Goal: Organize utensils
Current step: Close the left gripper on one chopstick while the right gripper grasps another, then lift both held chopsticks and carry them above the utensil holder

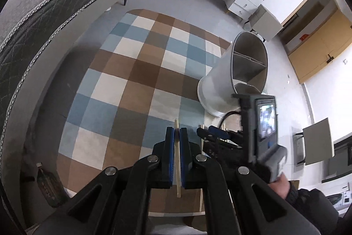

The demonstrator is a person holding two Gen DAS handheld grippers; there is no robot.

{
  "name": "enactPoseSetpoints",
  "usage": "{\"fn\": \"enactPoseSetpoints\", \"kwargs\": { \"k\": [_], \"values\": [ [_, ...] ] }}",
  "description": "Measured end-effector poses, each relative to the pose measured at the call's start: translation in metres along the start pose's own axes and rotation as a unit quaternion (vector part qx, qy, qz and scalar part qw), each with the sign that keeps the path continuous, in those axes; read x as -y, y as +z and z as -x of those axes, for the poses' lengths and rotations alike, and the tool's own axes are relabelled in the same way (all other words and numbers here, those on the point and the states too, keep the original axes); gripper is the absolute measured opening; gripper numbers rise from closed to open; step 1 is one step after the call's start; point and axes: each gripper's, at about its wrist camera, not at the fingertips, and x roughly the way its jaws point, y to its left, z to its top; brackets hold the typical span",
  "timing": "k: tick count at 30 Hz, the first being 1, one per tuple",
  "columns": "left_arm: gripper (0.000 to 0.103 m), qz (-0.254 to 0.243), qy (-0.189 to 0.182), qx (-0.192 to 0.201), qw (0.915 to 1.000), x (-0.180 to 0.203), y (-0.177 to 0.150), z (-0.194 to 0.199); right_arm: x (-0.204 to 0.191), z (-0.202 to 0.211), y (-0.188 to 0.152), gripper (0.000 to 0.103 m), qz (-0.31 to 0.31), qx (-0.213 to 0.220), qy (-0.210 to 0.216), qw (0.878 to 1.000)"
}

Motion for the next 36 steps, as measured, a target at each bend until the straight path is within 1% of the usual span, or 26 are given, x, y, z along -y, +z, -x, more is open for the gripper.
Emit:
{"fn": "enactPoseSetpoints", "kwargs": {
  "k": [1,3,4,5,6,9,12,14,17,19,20,21,22,23,24,27,29,31,32,36],
  "values": [
    [0.000,0.002,-0.004,0.002,1.0000,-0.002,0.001,0.002,-0.002,0.000,0.000,0.026,0.005,0.005,-0.003,1.000],
    [0.000,0.000,-0.003,0.004,1.0000,-0.002,0.001,0.002,-0.010,-0.001,-0.003,0.023,0.022,0.008,-0.024,0.999],
    [0.000,0.001,-0.005,0.002,1.0000,-0.002,0.001,0.002,-0.014,-0.001,-0.004,0.014,0.031,0.012,-0.035,0.999],
    [0.000,0.000,-0.005,0.000,1.0000,-0.001,0.000,0.001,-0.017,-0.001,-0.005,0.008,0.037,0.017,-0.044,0.998],
    [0.000,-0.001,-0.003,0.001,1.0000,-0.001,0.000,0.001,-0.018,-0.001,-0.006,0.005,0.038,0.020,-0.045,0.998],
    [0.000,0.000,-0.003,0.004,1.0000,-0.002,0.000,0.002,-0.014,0.006,-0.008,0.004,0.021,0.035,-0.023,0.999],
    [0.000,-0.006,0.000,0.010,0.9999,0.000,0.001,0.005,-0.009,0.029,-0.012,0.004,0.012,0.075,-0.006,0.997],
    [0.000,-0.017,0.004,0.013,0.9998,0.005,0.000,0.006,-0.002,0.054,-0.017,0.004,0.000,0.115,0.015,0.993],
    [0.000,-0.032,0.005,0.018,0.9993,0.014,-0.002,0.009,0.010,0.090,-0.027,0.004,-0.020,0.184,0.037,0.982],
    [0.000,-0.048,0.008,0.024,0.9985,0.022,-0.003,0.012,0.013,0.108,-0.041,0.004,-0.027,0.216,0.037,0.975],
    [0.000,-0.052,0.006,0.024,0.9983,0.025,-0.004,0.013,0.017,0.122,-0.049,0.004,-0.032,0.238,0.039,0.970],
    [0.000,-0.061,-0.004,0.023,0.9978,0.031,-0.005,0.012,0.020,0.133,-0.055,0.004,-0.035,0.254,0.043,0.966],
    [0.000,-0.068,-0.004,0.022,0.9975,0.035,-0.005,0.011,0.023,0.144,-0.061,0.004,-0.033,0.272,0.041,0.961],
    [0.000,-0.079,0.005,0.022,0.9966,0.040,-0.005,0.009,0.023,0.153,-0.067,0.004,-0.030,0.289,0.035,0.956],
    [0.000,-0.091,0.010,0.022,0.9955,0.045,-0.005,0.009,0.021,0.158,-0.069,0.004,-0.027,0.300,0.032,0.953],
    [0.000,-0.114,0.008,0.025,0.9931,0.060,-0.006,0.015,0.019,0.174,-0.070,0.004,-0.029,0.334,0.031,0.942],
    [0.000,-0.118,0.009,0.027,0.9927,0.066,-0.005,0.020,0.024,0.185,-0.073,0.004,-0.039,0.354,0.033,0.934],
    [0.000,-0.120,0.002,0.029,0.9924,0.073,-0.003,0.029,0.031,0.195,-0.073,0.004,-0.047,0.370,0.034,0.927],
    [0.000,-0.121,0.001,0.031,0.9922,0.076,-0.003,0.032,0.035,0.203,-0.072,0.004,-0.052,0.382,0.035,0.922],
    [0.000,-0.136,-0.012,0.050,0.9893,0.094,0.008,0.053,0.040,0.223,-0.061,0.004,-0.048,0.421,0.031,0.905]
  ]
}}
